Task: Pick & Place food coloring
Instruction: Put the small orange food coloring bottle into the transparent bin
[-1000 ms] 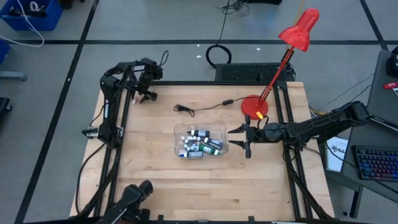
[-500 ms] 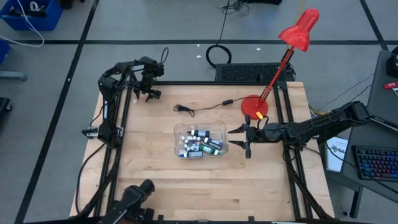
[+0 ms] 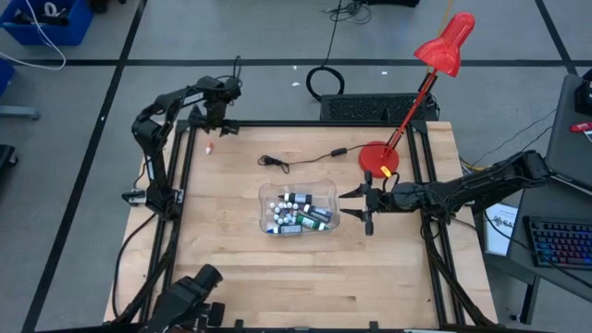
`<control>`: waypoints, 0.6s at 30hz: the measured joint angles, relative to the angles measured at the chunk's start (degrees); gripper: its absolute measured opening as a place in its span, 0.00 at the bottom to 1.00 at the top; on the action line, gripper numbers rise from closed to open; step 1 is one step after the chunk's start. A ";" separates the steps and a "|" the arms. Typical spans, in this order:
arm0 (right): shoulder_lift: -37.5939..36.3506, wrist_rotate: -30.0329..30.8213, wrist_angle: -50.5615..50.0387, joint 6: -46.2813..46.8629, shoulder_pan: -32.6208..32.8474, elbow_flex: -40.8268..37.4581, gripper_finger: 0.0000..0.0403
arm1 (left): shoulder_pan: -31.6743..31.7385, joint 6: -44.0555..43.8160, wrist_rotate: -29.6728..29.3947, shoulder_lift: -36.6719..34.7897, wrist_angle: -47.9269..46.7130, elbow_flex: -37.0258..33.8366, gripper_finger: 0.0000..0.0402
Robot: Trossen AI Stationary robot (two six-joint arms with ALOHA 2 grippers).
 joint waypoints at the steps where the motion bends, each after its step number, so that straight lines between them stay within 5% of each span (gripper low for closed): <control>1: -0.01 0.00 0.00 0.27 0.00 0.00 0.42 | 0.32 -0.62 0.26 -0.06 -0.07 0.00 0.53; 8: 0.00 0.00 0.00 0.32 0.00 0.00 0.42 | 0.18 0.10 7.41 -0.08 3.83 -5.54 0.53; 18: -0.01 0.00 -0.03 0.19 0.00 0.01 0.42 | -0.94 2.27 3.48 -0.34 4.31 -11.00 0.53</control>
